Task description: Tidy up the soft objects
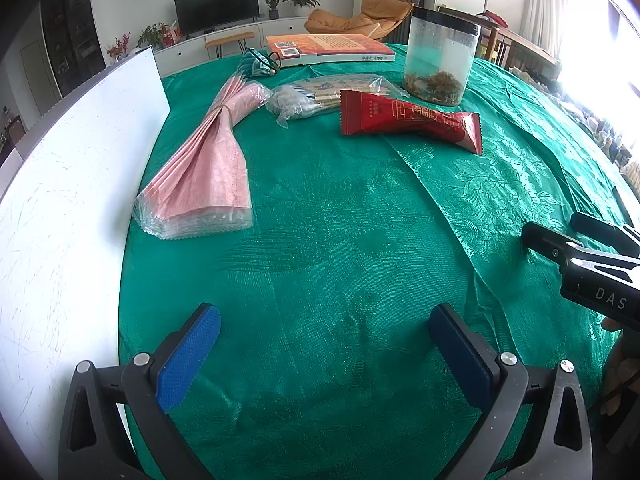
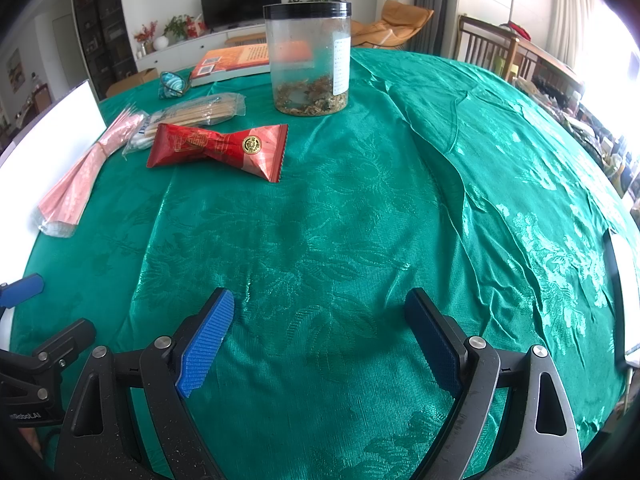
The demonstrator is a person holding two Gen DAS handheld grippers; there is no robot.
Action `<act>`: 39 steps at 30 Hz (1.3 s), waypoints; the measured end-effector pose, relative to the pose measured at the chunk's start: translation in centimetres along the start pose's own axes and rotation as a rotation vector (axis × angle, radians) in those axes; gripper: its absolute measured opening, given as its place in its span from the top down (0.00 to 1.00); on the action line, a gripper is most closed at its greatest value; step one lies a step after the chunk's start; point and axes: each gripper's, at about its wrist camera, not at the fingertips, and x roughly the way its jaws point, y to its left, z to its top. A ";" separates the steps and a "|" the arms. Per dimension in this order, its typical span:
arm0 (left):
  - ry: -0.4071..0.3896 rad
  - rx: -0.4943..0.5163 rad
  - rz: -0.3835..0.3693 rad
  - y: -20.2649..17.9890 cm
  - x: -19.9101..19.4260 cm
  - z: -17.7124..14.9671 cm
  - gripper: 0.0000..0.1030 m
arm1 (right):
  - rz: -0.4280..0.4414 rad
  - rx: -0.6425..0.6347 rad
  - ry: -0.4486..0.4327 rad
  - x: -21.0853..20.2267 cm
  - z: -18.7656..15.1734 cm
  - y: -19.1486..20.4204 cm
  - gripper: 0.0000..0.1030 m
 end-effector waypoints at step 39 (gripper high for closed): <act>-0.006 -0.008 0.000 0.0 -0.2 0.2 0.00 | 0.235 -0.535 0.042 4.8 8.6 6.7 0.70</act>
